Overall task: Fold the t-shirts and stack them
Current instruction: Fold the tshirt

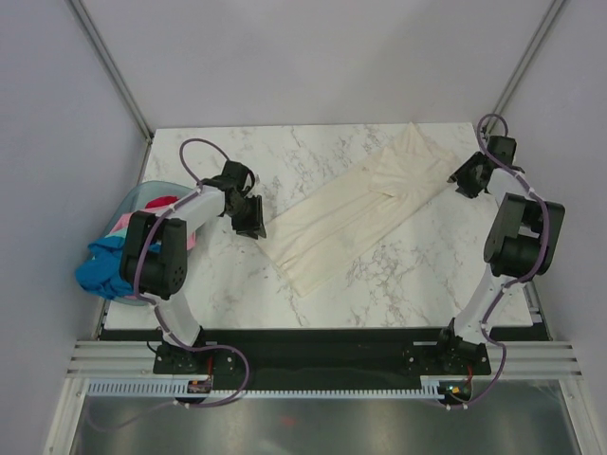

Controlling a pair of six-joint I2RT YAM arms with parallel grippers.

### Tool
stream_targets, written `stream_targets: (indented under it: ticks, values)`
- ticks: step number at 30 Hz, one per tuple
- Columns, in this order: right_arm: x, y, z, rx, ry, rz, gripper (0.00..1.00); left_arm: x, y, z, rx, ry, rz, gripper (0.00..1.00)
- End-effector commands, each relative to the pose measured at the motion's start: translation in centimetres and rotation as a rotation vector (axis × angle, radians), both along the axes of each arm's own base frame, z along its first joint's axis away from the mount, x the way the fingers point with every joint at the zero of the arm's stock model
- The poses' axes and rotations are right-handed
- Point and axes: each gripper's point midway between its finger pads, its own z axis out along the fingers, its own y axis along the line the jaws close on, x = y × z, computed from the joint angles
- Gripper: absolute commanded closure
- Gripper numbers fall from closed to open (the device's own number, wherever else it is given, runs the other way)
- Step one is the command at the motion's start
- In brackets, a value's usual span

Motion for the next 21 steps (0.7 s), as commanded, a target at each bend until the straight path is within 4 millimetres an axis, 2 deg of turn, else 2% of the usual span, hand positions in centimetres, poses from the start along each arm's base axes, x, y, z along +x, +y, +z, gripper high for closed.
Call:
stream_targets:
  ticks: [1, 2, 6, 7, 10, 13, 18, 21]
  values:
    - [-1.4, 2.3, 5.4, 0.051, -0.098, 0.055, 0.52, 1.5, 0.5, 0.7, 0.047, -0.053, -0.052, 0.63]
    - [-2.3, 2.9, 5.0, 0.064, -0.086, 0.062, 0.51, 1.8, 0.6, 1.0, 0.055, -0.065, -0.05, 0.62]
    - [-4.7, 4.2, 6.6, 0.064, -0.113, 0.1, 0.5, 2.7, 1.8, 1.4, 0.126, -0.1, -0.036, 0.61]
    - [-5.1, 4.3, 7.7, 0.055, -0.138, 0.107, 0.49, 2.6, 1.9, 0.9, 0.134, -0.088, -0.037, 0.61]
    - [-6.7, 5.0, 8.1, 0.047, -0.136, 0.133, 0.47, 2.2, 2.5, -0.3, 0.168, -0.06, -0.053, 0.6]
    - [-7.3, 5.4, 9.0, 0.048, -0.155, 0.149, 0.45, 2.1, 2.8, -1.0, 0.192, -0.05, -0.069, 0.6]
    - [-7.0, 5.9, 10.2, 0.075, -0.186, 0.163, 0.42, 1.9, 2.9, -2.4, 0.197, -0.011, -0.078, 0.6]
    - [-7.2, 6.0, 10.8, 0.068, -0.2, 0.17, 0.41, 1.2, 2.9, -2.9, 0.2, 0.022, -0.071, 0.72]
